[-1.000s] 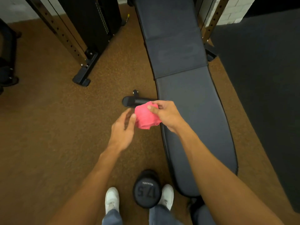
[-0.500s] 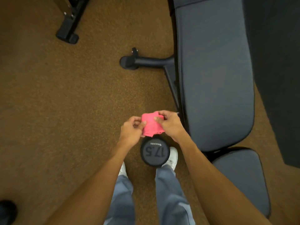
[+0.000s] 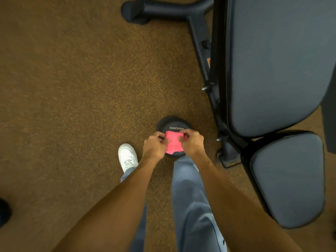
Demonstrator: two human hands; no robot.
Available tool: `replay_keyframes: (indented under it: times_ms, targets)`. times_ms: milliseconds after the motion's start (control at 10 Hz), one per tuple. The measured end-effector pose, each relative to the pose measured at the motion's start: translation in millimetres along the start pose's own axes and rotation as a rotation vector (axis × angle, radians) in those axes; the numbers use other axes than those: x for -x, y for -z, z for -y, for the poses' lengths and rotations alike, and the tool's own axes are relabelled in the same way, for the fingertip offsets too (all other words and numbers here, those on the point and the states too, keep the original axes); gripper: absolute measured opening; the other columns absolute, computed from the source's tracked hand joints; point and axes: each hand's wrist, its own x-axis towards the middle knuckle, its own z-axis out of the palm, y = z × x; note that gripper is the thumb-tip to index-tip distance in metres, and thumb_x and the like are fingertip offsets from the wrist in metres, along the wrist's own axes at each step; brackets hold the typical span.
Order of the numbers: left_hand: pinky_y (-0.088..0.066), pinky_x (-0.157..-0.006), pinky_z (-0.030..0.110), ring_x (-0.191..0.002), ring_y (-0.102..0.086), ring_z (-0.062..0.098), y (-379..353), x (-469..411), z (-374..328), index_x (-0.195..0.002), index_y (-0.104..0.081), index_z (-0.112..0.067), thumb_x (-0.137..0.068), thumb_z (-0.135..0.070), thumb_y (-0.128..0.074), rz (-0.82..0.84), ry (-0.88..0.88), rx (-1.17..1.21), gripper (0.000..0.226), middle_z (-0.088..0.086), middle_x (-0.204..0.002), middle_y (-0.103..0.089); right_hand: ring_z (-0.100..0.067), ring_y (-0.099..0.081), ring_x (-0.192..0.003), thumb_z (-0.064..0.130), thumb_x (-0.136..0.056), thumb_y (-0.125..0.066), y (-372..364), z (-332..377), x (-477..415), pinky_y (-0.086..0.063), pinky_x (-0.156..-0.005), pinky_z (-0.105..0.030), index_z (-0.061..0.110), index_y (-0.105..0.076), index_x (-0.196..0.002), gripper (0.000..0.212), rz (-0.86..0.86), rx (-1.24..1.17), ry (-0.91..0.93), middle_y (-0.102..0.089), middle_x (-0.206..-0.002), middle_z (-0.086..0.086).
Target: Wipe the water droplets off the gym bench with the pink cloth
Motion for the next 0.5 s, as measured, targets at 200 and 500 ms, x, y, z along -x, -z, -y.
replay_keyframes:
  times_ms: [200,500]
  targets:
    - [-0.043,-0.079,0.016,-0.093,-0.071,0.018,-12,-3,7,-0.122,-0.076,-0.015,-0.100,-0.026,-0.075,0.011,0.009,-0.009,0.025,0.009,-0.106,-0.079,-0.028,-0.070,-0.120,0.005,-0.102,-0.068,-5,-9,-1,-0.051,-0.098,-0.024,0.009,-0.073,-0.130,0.029,0.032,0.013,-0.041,-0.073,-0.128,-0.013]
    - [-0.050,-0.093,0.023,-0.113,-0.071,0.021,9,3,-12,-0.131,-0.073,-0.019,-0.106,-0.026,-0.064,0.070,0.044,-0.071,0.028,0.006,-0.122,-0.077,-0.023,-0.070,-0.123,0.006,-0.101,-0.069,22,-1,2,-0.049,-0.108,-0.025,0.010,-0.069,-0.137,0.036,0.091,-0.038,-0.074,-0.073,-0.131,-0.009]
